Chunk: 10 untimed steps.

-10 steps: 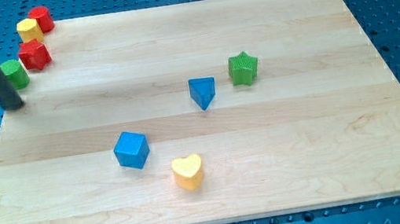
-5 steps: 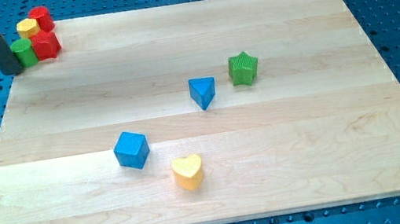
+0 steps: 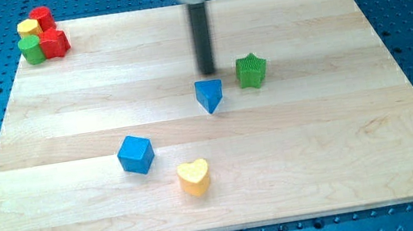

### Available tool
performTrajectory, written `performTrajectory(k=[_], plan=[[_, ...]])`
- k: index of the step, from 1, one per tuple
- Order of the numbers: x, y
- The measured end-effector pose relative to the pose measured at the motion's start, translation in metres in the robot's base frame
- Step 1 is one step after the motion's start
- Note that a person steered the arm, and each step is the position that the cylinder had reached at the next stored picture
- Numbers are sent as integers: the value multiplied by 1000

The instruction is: Push the green circle into the hexagon

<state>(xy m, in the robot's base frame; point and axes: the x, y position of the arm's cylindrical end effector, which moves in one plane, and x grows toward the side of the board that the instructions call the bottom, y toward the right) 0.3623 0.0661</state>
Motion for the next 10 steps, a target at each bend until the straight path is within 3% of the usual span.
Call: performTrajectory(k=[1,2,3,4,5,6,7,8,9,10], plan=[[2,104],[57,112],[56,38],[16,-78],[9,-151],[49,-71],[31,-25],[-13,-98],[-14,-176],[28,-134]])
